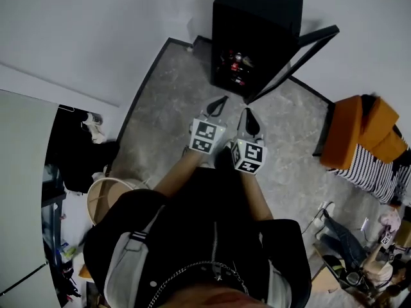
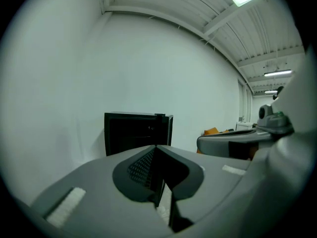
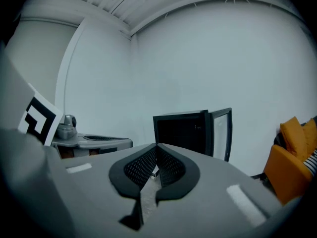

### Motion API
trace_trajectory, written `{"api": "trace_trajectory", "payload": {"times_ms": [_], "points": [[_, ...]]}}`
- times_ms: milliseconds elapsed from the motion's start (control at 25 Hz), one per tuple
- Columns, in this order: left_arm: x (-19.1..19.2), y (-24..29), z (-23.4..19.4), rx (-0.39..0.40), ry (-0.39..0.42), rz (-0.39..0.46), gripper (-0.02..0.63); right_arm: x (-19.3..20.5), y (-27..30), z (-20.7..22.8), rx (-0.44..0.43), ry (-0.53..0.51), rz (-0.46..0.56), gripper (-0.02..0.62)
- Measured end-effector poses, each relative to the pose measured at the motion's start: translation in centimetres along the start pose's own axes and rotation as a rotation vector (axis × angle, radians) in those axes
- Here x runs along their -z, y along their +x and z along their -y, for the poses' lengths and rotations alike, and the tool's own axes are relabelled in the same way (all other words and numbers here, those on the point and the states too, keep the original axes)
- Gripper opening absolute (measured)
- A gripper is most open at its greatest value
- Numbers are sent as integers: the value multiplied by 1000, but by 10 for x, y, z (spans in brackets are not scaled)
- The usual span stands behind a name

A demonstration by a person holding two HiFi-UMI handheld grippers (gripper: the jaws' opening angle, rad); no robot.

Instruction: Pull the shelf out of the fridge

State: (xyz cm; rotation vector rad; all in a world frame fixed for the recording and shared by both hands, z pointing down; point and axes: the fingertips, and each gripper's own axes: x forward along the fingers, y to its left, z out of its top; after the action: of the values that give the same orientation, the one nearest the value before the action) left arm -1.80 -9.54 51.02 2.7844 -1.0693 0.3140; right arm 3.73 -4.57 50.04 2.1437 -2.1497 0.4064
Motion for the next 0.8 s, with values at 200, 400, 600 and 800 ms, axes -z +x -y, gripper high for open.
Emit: {"api": "trace_trajectory", "payload": {"times_ms": [200, 400, 600, 800], "points": [[-15, 47, -5, -20, -21, -10, 11, -20, 37, 34, -30, -1, 7, 2], [-23, 90, -18, -58, -71, -3, 11, -35, 71, 61, -74, -9, 5, 2], [-27, 120, -34, -97, -125, 13, 11, -42, 97, 82, -100, -9, 3, 2], [-29, 150, -51, -105, -218, 55, 11, -46, 114, 95, -115, -26, -13, 2]]}}
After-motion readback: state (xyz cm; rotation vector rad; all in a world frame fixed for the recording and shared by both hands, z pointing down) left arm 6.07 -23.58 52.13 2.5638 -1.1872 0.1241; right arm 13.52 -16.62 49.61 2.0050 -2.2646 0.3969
